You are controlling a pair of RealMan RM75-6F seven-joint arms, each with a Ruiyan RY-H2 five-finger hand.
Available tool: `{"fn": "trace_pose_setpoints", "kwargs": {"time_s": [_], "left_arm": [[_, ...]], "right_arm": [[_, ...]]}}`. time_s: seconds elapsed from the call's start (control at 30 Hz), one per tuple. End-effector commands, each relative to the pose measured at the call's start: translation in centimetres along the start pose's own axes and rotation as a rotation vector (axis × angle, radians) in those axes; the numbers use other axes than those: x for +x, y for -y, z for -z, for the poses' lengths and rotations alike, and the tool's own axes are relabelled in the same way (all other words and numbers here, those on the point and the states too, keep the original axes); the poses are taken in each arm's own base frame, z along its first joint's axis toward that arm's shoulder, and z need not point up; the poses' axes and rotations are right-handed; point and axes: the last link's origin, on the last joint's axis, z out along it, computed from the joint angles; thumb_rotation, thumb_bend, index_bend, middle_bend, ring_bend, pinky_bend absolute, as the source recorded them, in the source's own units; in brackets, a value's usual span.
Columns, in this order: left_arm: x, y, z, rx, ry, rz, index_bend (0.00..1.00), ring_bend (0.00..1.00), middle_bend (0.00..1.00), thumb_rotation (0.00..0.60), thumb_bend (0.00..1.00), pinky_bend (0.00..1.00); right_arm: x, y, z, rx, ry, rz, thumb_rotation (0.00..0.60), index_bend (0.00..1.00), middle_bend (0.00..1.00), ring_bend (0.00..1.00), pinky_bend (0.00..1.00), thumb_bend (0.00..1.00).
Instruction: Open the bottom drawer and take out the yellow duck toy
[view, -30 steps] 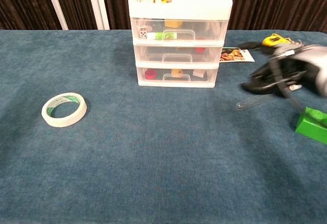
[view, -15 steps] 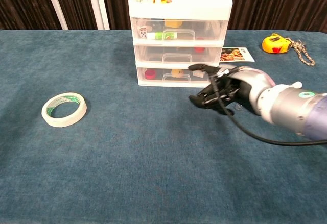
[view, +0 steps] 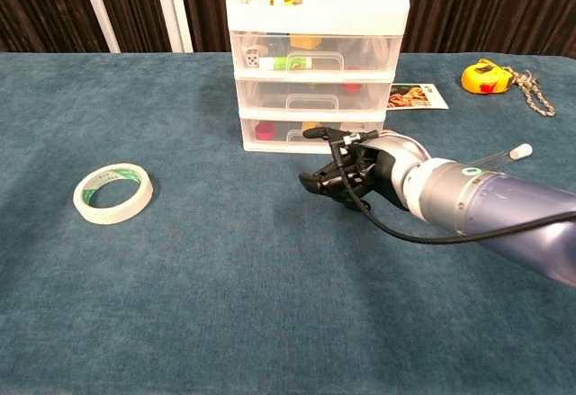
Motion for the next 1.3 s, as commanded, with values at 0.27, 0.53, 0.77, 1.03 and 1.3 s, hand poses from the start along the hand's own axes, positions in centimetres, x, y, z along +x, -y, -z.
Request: {"fn": "trace_pose_setpoints", "kwargs": {"time_s": [0.27,0.53,0.77,1.03,1.3], "left_arm": [[0.1,0.1,-0.2,0.000,-0.013,-0.006,0.06,0.00,0.00,0.600,0.61,0.00],[0.1,0.1,-0.1,0.003,-0.014,-0.006,0.06,0.00,0.00,0.600,0.61,0.00],[0.1,0.2,-0.2,0.005,-0.014,-0.005,0.06,0.00,0.00,0.600,0.61,0.00],[0.2,0.1,-0.3,0.008,-0.014,-0.003,0.06,0.00,0.00,0.600,0.61,0.00],[0.2,0.2,-0.3,0.009,-0.014,-0.002,0.06,0.00,0.00,0.600,0.61,0.00]], "right_arm": [[-1.1,-0.7,-2.3,-0.026,0.008,-0.018,0.600,0.00,0.84,0.83,0.92,0.53],[-1.4,-0.8,-3.7,-0.037,0.013,-0.024,0.600,0.00,0.85,0.84,0.92,0.54],[-1.0,-1.0,-4.7,-0.052,0.002,-0.020,0.600,0.00,0.87,0.85,0.92,0.55],[-0.8,-1.0,-5.3,-0.064,-0.002,-0.022,0.600,0.00,0.88,0.86,0.92,0.56],[-1.0,-0.9,-5.5,-0.067,-0.013,-0.037,0.600,0.00,0.88,0.86,0.92,0.58]]}}
